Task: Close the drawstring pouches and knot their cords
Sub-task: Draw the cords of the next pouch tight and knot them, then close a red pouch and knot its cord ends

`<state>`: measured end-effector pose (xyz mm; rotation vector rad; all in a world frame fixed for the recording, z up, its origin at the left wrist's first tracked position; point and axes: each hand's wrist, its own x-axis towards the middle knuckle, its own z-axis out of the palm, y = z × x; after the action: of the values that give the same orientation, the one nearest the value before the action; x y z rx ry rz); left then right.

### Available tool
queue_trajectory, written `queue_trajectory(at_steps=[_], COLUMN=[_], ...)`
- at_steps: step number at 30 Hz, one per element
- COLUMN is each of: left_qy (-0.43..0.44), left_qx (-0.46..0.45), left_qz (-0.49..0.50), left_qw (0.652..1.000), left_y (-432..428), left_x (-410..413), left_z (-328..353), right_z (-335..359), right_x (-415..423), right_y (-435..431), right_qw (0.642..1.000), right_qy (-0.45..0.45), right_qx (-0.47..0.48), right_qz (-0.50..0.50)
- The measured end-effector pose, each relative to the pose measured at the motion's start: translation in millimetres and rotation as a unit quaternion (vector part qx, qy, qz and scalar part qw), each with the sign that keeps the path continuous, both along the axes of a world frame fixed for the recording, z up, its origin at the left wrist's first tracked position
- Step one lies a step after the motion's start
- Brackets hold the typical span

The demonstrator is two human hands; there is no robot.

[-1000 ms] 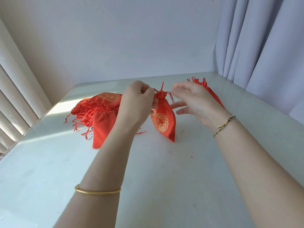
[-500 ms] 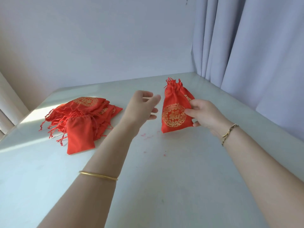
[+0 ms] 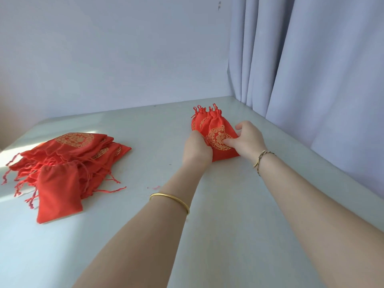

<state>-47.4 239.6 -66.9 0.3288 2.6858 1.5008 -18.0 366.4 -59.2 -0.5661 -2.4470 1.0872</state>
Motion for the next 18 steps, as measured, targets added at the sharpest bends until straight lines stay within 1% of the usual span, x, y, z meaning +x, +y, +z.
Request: queue_trajectory(at_steps=[5, 7, 9, 11, 13, 15, 16, 18], left_qy=[-0.024, -0.035, -0.016, 0.024, 0.083, 0.149, 0.175, 0.199], left_qx=[0.042, 0.064, 0.072, 0.063, 0.018, -0.043, -0.071, -0.115], left_qz=[-0.005, 0.002, 0.022, 0.052, 0.102, 0.159, 0.183, 0.217], left_qw=[0.999, 0.997, 0.997, 0.996, 0.991, 0.975, 0.965, 0.949], left_y=[-23.7, -41.5, -64.8, -87.3, -118.4, -152.0, -168.1, -202.1], left_x=[8.6, 15.7, 21.3, 25.7, 27.6, 27.6, 27.0, 28.1], left_z=[7.7, 15.2, 20.9, 26.0, 31.0, 35.9, 37.6, 41.6], right_z=[-4.5, 0.0, 7.1, 13.7, 19.5, 20.1, 19.4, 16.5], right_x=[6.9, 13.8, 21.8, 27.1, 27.6, 24.6, 23.8, 24.5], right_y=[-7.9, -13.3, -26.8, -44.5, -74.8, -112.2, -131.8, -173.1], right_qw=[0.998, 0.995, 0.988, 0.985, 0.985, 0.986, 0.986, 0.980], right_qy=[0.001, 0.006, 0.025, 0.065, 0.106, 0.115, 0.107, 0.084], right_qx=[0.055, 0.087, 0.125, 0.137, 0.131, 0.109, 0.081, 0.001], right_qz=[-0.029, -0.058, -0.084, -0.084, -0.035, 0.055, 0.101, 0.178])
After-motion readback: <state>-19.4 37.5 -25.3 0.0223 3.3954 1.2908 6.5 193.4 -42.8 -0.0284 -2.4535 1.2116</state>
